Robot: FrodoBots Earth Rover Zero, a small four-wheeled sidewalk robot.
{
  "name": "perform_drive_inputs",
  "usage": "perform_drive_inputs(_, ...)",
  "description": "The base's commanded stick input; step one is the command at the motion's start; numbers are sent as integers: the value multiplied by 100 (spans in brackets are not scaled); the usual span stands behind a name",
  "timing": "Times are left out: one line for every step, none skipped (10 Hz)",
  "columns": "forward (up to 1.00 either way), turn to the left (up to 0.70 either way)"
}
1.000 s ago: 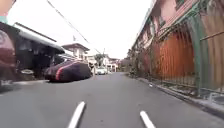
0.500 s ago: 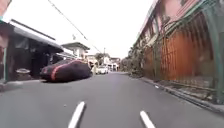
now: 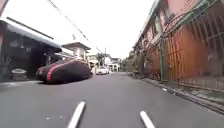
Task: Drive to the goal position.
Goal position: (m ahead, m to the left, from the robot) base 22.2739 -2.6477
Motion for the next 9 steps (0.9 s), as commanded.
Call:
perform_drive_inputs(100, -11)
perform_drive_inputs(100, 0)
perform_drive_inputs(100, 0)
perform_drive_inputs(100, 0)
perform_drive_inputs(100, 0)
perform_drive_inputs(100, 0)
perform_drive_inputs(100, 0)
perform_drive_inputs(100, 0)
perform_drive_inputs(100, 0)
